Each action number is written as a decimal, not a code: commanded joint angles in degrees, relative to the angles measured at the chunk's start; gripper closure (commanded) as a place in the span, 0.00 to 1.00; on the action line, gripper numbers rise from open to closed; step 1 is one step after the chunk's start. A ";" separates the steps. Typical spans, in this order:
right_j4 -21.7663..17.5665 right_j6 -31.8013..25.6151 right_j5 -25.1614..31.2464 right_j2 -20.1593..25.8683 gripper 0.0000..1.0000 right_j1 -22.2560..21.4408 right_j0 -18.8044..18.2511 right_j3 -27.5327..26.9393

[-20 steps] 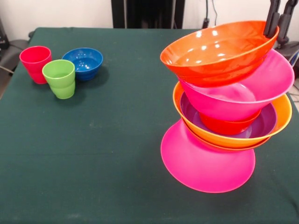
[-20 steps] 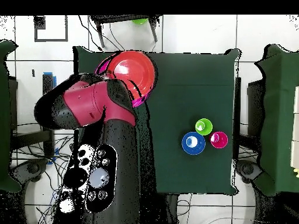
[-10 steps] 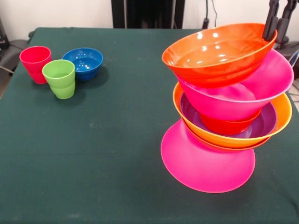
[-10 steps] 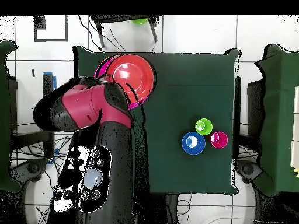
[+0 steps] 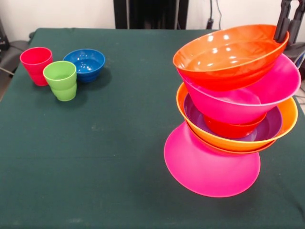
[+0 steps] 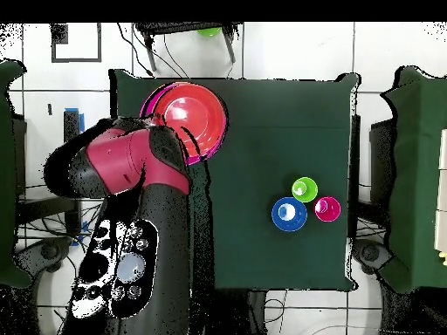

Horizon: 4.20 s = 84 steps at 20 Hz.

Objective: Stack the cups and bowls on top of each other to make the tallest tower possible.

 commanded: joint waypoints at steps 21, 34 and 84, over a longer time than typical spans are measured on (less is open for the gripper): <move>3.97 5.84 2.96 3.22 0.00 1.40 -0.52 5.12; 5.55 6.47 4.12 2.34 0.00 0.86 -0.53 5.70; 3.03 -2.16 -5.49 12.46 0.00 -2.50 -21.37 17.16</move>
